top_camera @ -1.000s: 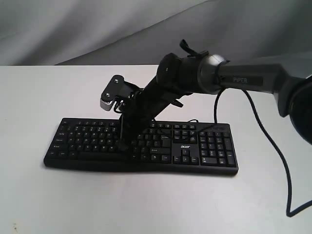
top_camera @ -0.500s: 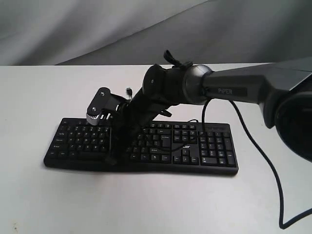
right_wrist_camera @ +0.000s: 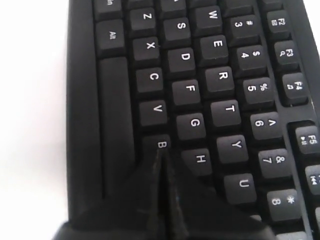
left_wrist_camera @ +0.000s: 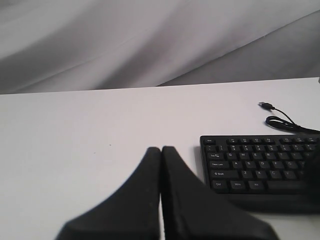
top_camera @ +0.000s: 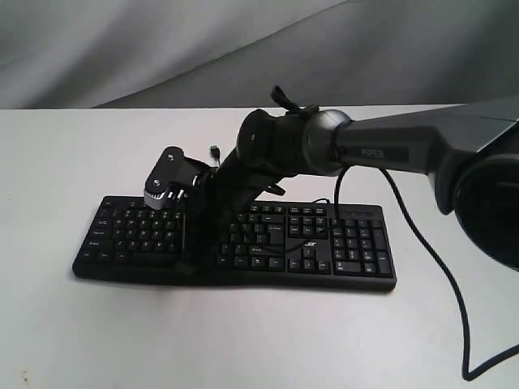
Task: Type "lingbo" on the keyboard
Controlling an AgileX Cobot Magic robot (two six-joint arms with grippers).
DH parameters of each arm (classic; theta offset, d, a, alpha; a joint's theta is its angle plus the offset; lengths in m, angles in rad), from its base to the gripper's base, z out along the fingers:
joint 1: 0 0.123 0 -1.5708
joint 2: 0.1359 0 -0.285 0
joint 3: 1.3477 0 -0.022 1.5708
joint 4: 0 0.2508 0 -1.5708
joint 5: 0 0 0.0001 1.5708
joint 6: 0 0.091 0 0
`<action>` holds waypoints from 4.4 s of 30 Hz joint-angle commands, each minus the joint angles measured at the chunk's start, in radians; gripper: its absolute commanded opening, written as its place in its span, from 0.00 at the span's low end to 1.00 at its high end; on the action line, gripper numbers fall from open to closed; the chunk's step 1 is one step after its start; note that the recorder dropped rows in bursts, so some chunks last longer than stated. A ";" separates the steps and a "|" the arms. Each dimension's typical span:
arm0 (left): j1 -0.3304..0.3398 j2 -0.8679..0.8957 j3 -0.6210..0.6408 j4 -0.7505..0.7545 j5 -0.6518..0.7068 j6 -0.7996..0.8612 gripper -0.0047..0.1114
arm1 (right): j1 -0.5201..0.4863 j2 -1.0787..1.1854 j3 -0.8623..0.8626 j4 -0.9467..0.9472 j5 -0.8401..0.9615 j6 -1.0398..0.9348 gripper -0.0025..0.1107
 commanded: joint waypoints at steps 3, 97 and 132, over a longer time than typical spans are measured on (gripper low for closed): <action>0.001 -0.004 0.005 -0.004 -0.007 -0.002 0.04 | 0.007 -0.030 -0.021 -0.011 -0.038 -0.005 0.02; 0.001 -0.004 0.005 -0.004 -0.007 -0.002 0.04 | 0.008 0.003 -0.122 -0.097 0.093 0.085 0.02; 0.001 -0.004 0.005 -0.004 -0.007 -0.002 0.04 | -0.101 -0.028 0.005 -0.068 0.014 0.063 0.02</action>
